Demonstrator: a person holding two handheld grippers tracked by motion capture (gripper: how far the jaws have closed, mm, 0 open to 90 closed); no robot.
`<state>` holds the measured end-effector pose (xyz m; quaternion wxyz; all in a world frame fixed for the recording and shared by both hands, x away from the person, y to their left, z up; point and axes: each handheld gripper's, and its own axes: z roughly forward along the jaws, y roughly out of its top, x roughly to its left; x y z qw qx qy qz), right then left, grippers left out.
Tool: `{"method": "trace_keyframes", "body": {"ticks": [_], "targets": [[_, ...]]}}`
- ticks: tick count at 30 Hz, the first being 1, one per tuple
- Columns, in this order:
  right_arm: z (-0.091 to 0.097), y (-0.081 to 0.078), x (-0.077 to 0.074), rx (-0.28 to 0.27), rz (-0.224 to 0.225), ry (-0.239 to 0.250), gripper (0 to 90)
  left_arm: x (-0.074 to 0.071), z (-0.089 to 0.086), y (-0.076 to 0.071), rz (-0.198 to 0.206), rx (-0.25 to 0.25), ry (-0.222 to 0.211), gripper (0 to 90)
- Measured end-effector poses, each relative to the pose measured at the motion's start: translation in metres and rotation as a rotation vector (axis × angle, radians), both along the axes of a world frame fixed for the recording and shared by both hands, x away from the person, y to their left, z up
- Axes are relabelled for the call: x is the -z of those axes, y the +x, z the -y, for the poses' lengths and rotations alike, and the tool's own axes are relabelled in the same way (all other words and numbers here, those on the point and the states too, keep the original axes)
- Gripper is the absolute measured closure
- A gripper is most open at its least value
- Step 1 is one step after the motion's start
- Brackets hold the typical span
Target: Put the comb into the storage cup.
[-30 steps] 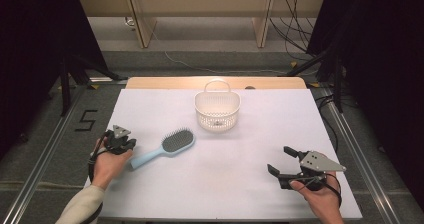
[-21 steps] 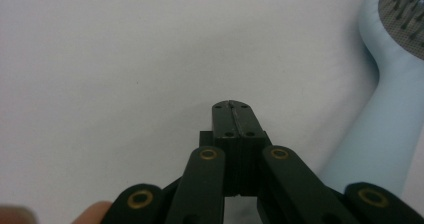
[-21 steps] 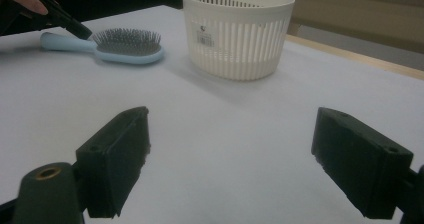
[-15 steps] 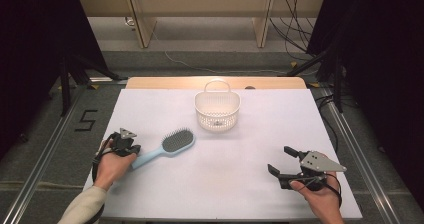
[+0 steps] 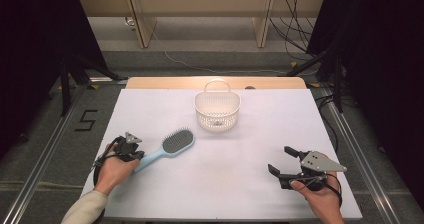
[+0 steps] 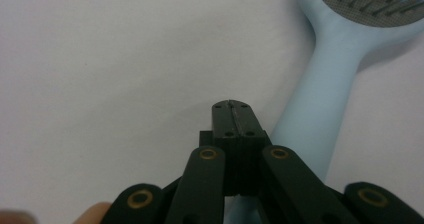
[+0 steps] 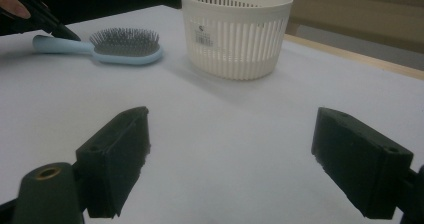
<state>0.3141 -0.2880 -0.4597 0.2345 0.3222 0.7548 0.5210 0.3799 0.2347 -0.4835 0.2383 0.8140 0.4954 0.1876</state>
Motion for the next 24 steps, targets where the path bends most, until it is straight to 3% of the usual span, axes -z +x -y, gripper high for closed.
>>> {"method": "trace_keyframes", "body": {"ticks": [24], "targets": [[0.001,0.0,0.0,0.0,-0.004,-0.002,16.3,-0.005,0.018,-0.024,-0.065,0.045,0.028,89.7]]}}
